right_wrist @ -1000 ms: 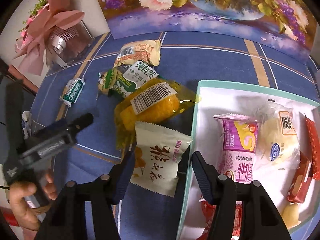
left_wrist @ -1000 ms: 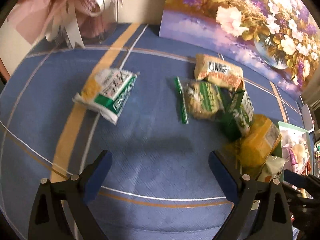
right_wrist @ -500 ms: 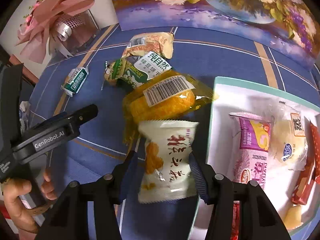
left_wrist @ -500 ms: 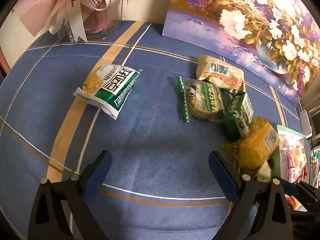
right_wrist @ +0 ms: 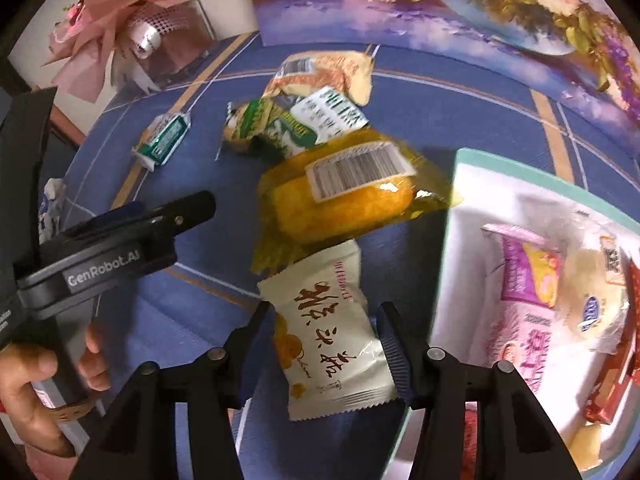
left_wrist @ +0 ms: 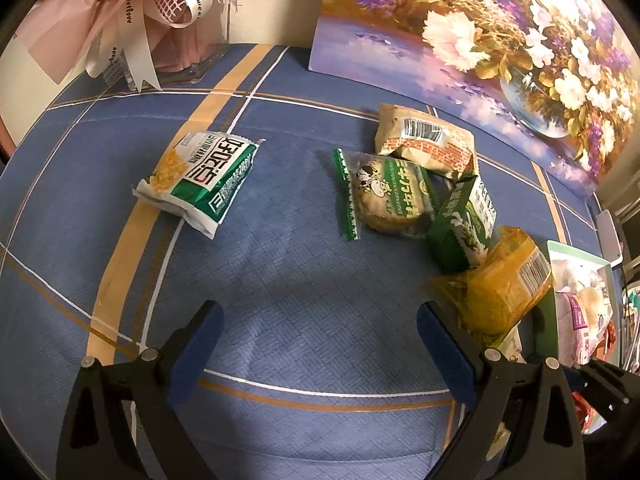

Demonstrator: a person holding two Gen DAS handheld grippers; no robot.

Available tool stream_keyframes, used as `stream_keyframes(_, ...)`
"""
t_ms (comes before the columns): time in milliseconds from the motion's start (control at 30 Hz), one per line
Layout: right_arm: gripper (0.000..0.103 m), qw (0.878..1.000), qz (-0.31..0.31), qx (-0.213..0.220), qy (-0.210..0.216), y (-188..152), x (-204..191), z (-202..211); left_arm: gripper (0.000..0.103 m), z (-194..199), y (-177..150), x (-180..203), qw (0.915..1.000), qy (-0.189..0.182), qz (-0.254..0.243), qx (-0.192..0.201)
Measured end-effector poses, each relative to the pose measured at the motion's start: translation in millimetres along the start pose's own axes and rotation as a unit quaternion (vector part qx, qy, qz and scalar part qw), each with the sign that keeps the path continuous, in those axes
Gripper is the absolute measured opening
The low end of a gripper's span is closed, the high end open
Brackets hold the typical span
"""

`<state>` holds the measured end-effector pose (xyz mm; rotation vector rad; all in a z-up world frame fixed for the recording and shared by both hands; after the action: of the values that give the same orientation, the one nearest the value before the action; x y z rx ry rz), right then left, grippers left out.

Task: Organize snacks

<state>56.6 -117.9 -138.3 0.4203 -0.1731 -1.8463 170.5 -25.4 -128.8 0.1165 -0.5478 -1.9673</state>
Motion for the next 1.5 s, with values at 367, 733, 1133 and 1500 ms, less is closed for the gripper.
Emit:
stream_keyframes(367,0.059,0.999,0.046,-0.022,-0.020,-13.3,-25.1,-13.3,0.097,-4.6,-3.0,3.4,0.9999,0.004,-0.014,-0.008)
stream_keyframes(733,0.055,0.998,0.051,-0.005,-0.027,-15.1,-35.3,-17.4,0.097,-1.2,-2.2,7.0,0.9998,0.000,-0.018,-0.003)
stream_keyframes(1133,0.055,0.999,0.035,0.028,0.004,-19.1,-21.0,26.1,0.097,12.2,3.5,19.4,0.9993,-0.033,-0.010,0.015)
stream_keyframes(1500,0.055,0.997,-0.020,0.079,-0.006,-7.0,28.0,78.9,0.097,6.7,12.5,55.2,0.9971,-0.063,-0.041,0.013)
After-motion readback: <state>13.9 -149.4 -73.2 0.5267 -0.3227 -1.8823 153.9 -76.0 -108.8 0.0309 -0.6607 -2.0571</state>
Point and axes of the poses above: each gripper's, at about its wrist camera, not at the fingertips, and z roughly against the way its jaws point, x to its right, y to its top, the point moved 4 cm from there along -z, roughly the way its jaws point, and after that the axes turned 1 degree about y, right-handed, at the moved point
